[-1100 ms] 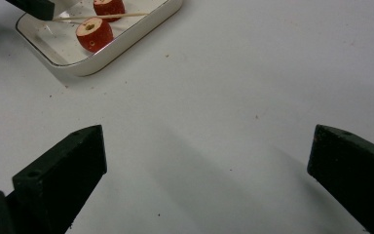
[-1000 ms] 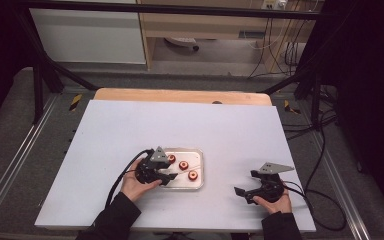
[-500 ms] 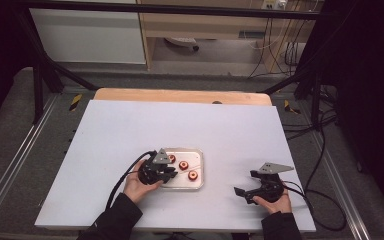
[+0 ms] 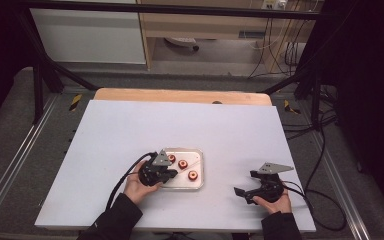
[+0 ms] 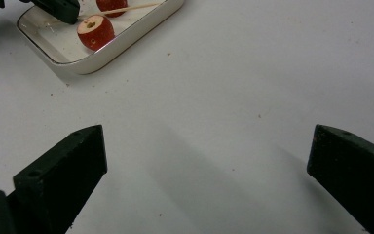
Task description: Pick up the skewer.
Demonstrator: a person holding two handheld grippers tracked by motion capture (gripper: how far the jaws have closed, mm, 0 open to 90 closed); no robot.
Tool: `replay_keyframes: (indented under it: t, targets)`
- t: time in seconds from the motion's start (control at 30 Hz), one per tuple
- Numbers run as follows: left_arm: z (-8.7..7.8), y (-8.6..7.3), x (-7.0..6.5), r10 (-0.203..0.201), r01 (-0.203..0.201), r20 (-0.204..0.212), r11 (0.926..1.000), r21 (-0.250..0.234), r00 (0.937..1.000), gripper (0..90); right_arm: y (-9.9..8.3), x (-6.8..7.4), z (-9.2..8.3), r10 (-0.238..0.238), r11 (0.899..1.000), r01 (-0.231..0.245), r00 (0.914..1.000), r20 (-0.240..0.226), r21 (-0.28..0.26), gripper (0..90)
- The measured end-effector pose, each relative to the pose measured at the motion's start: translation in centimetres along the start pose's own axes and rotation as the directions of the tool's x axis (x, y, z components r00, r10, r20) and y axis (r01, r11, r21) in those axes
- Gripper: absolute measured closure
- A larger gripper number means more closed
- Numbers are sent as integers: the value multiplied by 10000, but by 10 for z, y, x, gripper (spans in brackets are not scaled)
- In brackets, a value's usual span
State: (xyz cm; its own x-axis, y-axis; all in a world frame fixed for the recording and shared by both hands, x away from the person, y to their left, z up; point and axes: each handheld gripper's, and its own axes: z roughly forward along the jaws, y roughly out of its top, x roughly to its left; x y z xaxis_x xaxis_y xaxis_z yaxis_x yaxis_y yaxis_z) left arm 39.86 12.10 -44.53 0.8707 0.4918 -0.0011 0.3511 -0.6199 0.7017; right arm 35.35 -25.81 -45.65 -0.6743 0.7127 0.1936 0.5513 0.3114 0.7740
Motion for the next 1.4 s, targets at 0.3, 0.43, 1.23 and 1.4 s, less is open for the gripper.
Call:
replay_keyframes:
  t: [0.3, 0.43, 1.23, 1.4]
  targets:
    - [-9, 2, -2, -92, 97, 108, 9991, -411, 9999, 883, 0, 0, 0, 14, 10000, -14, 10000, -1, 6, 16]
    - [-14, 3, -5, -104, 113, 161, 9986, -511, 9998, 883, 0, 1, 0, 6, 10000, -6, 10000, 26, -54, 16]
    - [-34, 3, -17, -407, 416, 177, 9977, -530, 9990, 883, 15, 22, 5, -1313, 9913, 1306, 9905, 419, 180, 8]
    - [-36, 6, -23, -368, 377, 181, 9980, -499, 9992, 883, 23, 33, 8, -1992, 9796, 1977, 9788, 481, 349, 20]
